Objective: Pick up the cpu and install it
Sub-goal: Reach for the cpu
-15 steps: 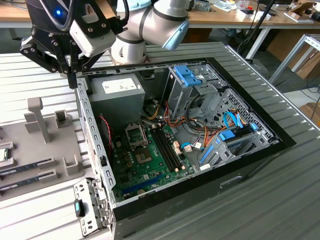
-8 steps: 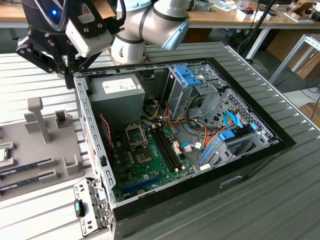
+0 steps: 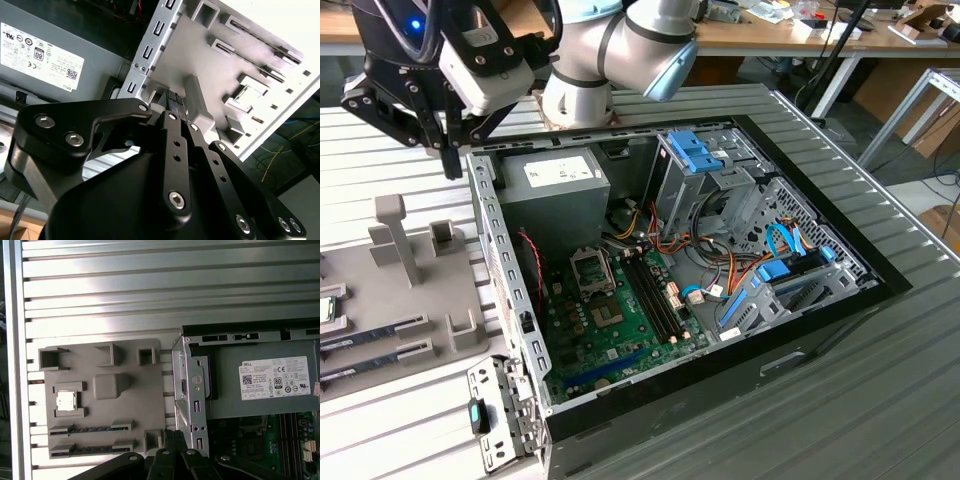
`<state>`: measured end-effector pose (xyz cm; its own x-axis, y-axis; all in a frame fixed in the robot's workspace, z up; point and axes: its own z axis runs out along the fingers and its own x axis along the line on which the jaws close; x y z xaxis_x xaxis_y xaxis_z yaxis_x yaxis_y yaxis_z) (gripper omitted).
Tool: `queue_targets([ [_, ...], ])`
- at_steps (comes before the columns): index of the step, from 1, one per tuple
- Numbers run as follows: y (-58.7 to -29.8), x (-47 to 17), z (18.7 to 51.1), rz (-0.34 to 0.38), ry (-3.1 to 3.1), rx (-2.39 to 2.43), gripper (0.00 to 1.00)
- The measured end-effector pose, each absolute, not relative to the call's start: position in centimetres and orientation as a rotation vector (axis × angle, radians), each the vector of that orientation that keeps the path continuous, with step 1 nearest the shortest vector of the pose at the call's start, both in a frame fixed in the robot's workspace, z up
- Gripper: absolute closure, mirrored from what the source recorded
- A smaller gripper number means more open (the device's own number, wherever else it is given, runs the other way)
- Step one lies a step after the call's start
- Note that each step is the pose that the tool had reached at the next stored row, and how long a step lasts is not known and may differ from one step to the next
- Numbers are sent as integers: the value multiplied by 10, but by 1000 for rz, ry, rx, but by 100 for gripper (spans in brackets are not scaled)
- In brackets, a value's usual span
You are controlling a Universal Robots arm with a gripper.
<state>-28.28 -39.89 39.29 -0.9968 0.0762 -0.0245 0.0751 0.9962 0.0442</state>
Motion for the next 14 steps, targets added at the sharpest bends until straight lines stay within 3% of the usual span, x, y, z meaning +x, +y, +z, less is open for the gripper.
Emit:
queue_targets([
  [14,-399,-293,393,67,3112,118,89],
])
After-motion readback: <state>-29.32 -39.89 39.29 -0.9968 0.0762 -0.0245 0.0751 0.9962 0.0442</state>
